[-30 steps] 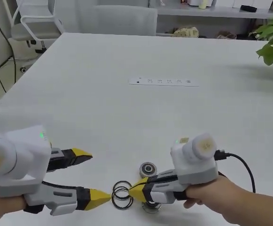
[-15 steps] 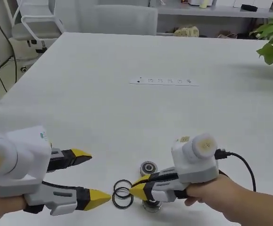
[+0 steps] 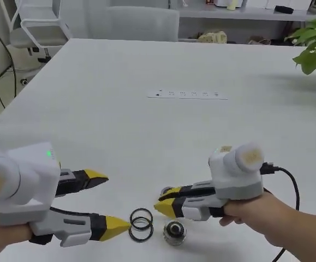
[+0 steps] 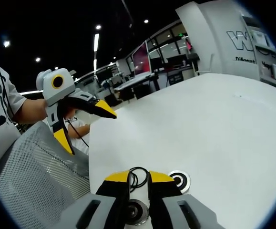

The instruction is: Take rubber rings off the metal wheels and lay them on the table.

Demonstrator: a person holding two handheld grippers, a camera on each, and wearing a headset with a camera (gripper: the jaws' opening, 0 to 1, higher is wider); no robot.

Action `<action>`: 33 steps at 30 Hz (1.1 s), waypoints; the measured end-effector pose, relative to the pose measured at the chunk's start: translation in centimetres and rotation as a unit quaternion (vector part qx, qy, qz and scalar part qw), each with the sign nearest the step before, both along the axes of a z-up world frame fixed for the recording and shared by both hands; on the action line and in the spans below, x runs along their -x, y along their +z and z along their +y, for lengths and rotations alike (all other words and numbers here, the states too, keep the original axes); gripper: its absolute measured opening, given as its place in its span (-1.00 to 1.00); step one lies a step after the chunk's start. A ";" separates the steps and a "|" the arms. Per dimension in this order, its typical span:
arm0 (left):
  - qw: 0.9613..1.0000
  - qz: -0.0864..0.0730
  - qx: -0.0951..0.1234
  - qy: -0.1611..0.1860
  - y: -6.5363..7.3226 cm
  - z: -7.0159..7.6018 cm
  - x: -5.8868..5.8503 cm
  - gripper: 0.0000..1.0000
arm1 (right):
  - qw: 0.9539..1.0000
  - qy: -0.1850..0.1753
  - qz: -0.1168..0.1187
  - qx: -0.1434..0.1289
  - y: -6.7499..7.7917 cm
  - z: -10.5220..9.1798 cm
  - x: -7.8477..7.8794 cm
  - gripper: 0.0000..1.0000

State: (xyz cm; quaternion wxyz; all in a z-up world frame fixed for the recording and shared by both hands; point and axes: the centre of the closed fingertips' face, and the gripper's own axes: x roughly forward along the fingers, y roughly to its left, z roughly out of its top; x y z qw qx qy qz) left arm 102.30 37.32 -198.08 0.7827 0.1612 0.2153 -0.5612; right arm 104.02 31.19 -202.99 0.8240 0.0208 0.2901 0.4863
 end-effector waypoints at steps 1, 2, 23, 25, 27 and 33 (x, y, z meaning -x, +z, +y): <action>1.000 -0.001 0.000 0.000 0.1 0.0 0.0 0.14 | 1.000 -0.001 -0.003 0.000 0.2 -0.1 -0.1 -0.77; 1.000 -0.001 0.001 0.000 0.1 0.0 0.0 0.14 | 1.000 -0.005 -0.006 -0.002 0.6 -0.3 -0.3 -0.76; 1.000 -0.012 0.009 -0.007 1.2 -0.2 -0.1 0.15 | 0.996 -0.048 -0.068 0.009 4.9 -5.2 0.1 -0.48; 1.000 -0.012 0.011 -0.008 1.3 -0.3 -0.1 0.15 | 0.996 -0.050 -0.070 0.013 5.0 -5.5 0.5 -0.43; 1.000 -0.012 0.011 -0.007 1.4 -0.3 -0.1 0.16 | 0.996 -0.051 -0.072 0.020 5.0 -5.9 0.8 -0.37; 1.000 -0.014 0.013 -0.008 1.6 -0.3 0.1 0.16 | 0.995 -0.052 -0.077 0.028 4.9 -6.7 1.8 -0.25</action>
